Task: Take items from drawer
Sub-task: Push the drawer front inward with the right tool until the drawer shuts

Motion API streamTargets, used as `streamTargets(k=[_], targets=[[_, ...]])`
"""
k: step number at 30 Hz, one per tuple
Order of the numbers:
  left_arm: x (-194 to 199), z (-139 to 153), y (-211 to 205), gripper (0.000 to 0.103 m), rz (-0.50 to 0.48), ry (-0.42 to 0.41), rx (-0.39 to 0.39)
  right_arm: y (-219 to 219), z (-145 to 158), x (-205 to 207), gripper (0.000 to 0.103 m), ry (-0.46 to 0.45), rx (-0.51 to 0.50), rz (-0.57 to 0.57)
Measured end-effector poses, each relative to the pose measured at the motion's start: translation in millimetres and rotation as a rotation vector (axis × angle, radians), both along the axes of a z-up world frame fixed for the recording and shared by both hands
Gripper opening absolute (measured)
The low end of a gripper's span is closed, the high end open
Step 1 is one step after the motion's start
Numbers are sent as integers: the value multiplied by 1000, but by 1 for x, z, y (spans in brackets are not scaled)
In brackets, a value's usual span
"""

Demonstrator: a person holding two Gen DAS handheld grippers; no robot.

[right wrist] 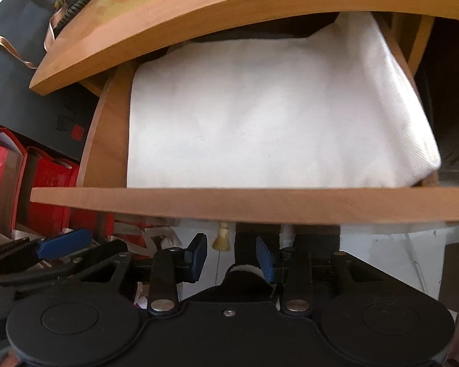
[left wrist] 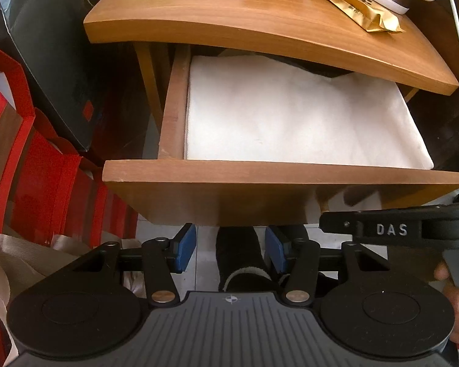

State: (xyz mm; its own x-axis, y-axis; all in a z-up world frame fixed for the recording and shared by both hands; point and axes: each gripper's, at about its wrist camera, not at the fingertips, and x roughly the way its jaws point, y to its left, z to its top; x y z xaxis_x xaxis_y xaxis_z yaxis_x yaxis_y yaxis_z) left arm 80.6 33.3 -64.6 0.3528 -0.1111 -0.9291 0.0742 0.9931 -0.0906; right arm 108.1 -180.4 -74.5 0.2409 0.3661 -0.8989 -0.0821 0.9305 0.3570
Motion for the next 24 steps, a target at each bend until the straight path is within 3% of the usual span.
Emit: streamTargets(k=[5,9,12,24], targets=[[3,-1,2,53,7,6,-6,8,-9,7,32,42,-5,2],[5,-2,4,53,10,8,-2,12,-14,10,20,63,-12,-2],[7,-2,5,53,13,9,-2,13,-18,13,17,87,-10,-11],[14,1,5,52,16,3,0,19,-25,18,14,138,-23,-22]])
